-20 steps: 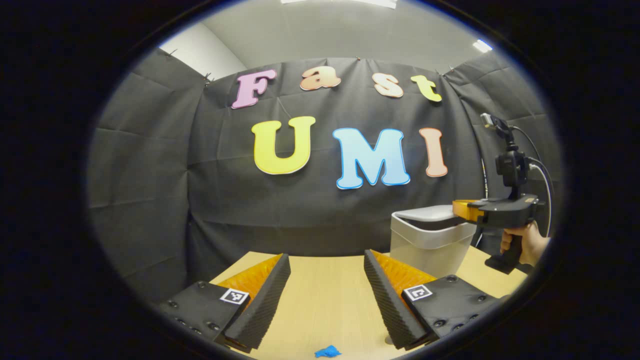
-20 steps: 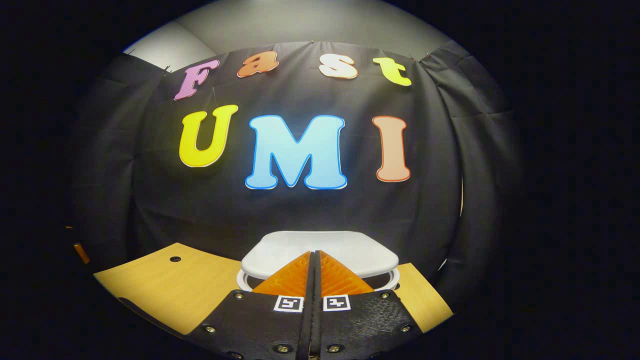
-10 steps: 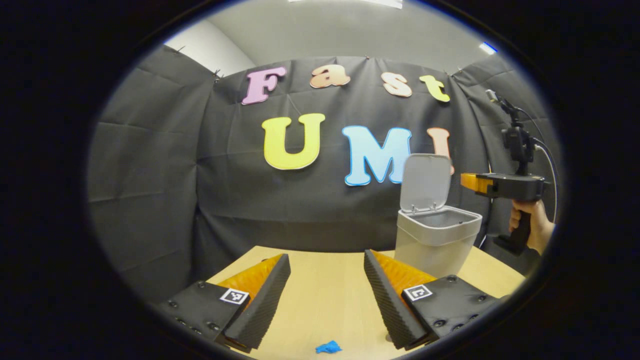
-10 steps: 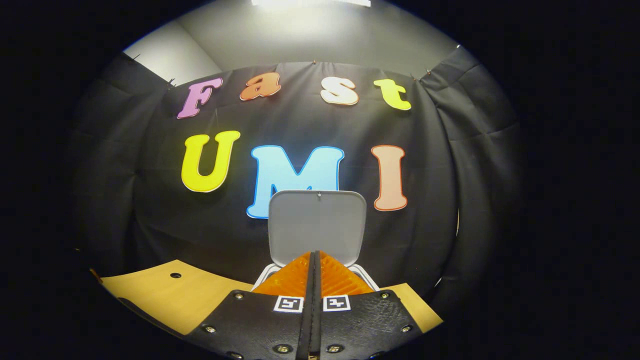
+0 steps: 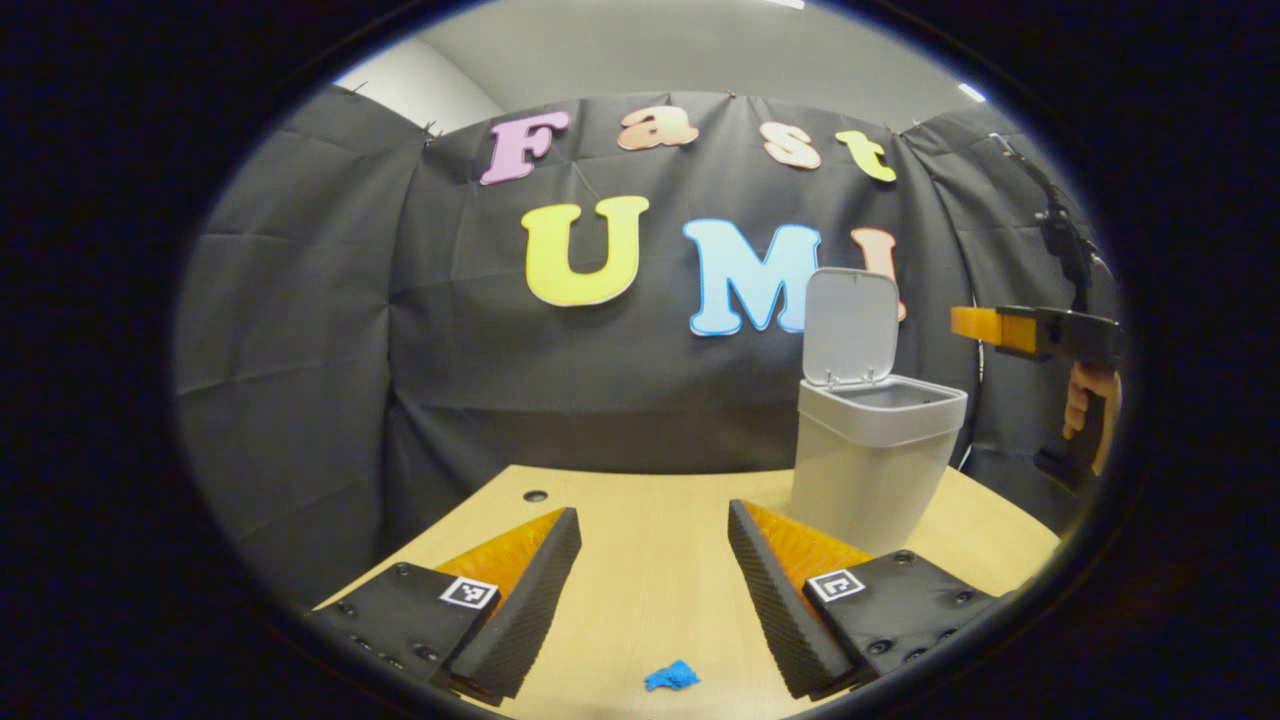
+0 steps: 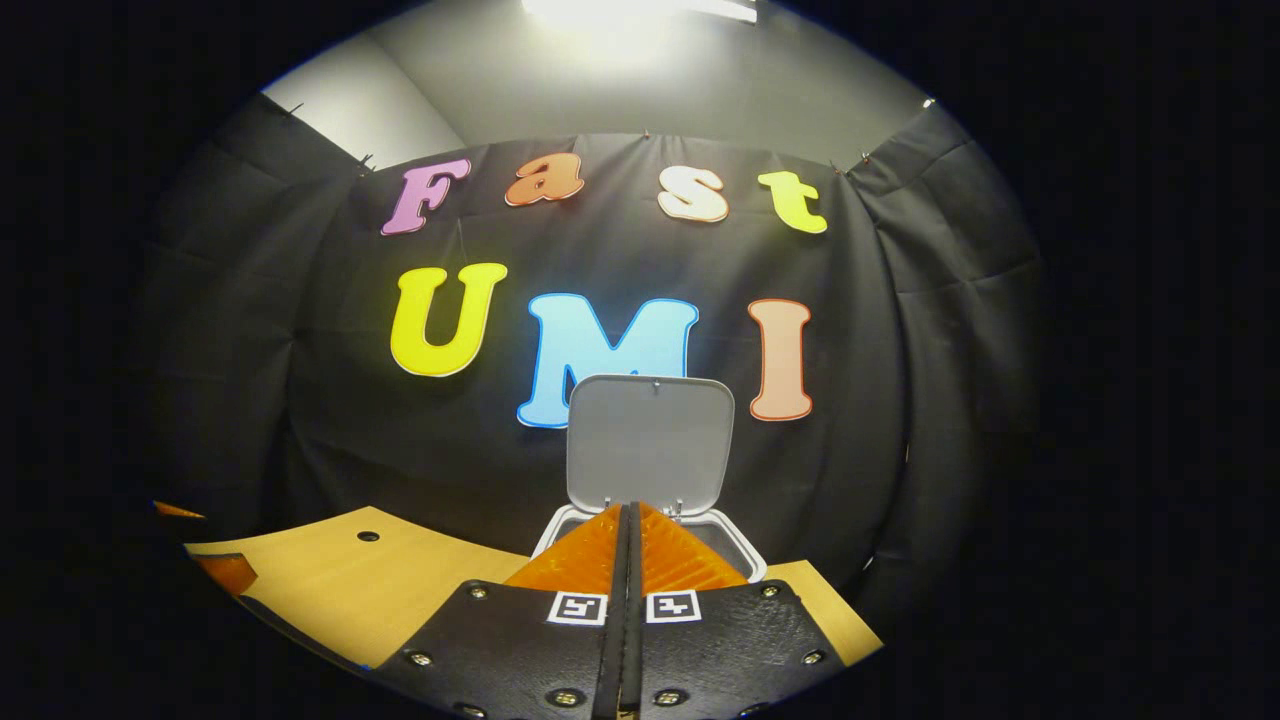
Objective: Press the lid of the desktop garbage bin to open it, pick up the crumpled paper on the desktop and throw it into the bin, then pick up the pop can on the desktop and drop it into the bin, and finally close the garbage bin lid.
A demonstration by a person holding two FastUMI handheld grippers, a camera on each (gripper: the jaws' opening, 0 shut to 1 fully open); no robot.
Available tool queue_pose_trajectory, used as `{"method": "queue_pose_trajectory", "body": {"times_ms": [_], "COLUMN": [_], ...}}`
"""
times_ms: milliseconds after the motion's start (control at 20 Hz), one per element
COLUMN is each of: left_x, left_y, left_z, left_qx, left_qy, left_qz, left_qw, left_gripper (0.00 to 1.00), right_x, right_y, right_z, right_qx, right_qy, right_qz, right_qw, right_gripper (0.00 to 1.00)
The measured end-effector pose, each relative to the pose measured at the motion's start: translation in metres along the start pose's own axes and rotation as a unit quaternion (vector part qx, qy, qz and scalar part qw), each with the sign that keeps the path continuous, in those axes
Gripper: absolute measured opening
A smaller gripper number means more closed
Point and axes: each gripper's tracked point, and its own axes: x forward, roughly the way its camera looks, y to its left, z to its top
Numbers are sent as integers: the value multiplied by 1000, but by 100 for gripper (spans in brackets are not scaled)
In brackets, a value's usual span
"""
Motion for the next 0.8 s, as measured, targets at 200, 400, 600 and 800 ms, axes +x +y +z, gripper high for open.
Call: {"method": "queue_pose_trajectory", "body": {"times_ms": [200, 400, 600, 800], "left_x": [-1, 1, -9, -10], "left_y": [4, 8, 3, 0], "left_z": [-52, -102, -150, -193], "left_qx": [-7, 1, 16, 27], "left_qy": [48, 92, 134, 172], "left_qz": [-16, -23, -36, -51], "left_qw": [999, 995, 990, 983], "left_gripper": [100, 97, 100, 100], "right_x": [-23, -40, -54, -65], "right_y": [5, 7, 23, 35], "right_z": [1, -5, -13, -25], "right_qx": [-3, -8, 7, 4], "right_qy": [-3, -1, 17, 38], "right_qz": [-6, -19, -10, 7], "right_qw": [1000, 1000, 1000, 999], "right_gripper": [0, 19, 54, 88]}}
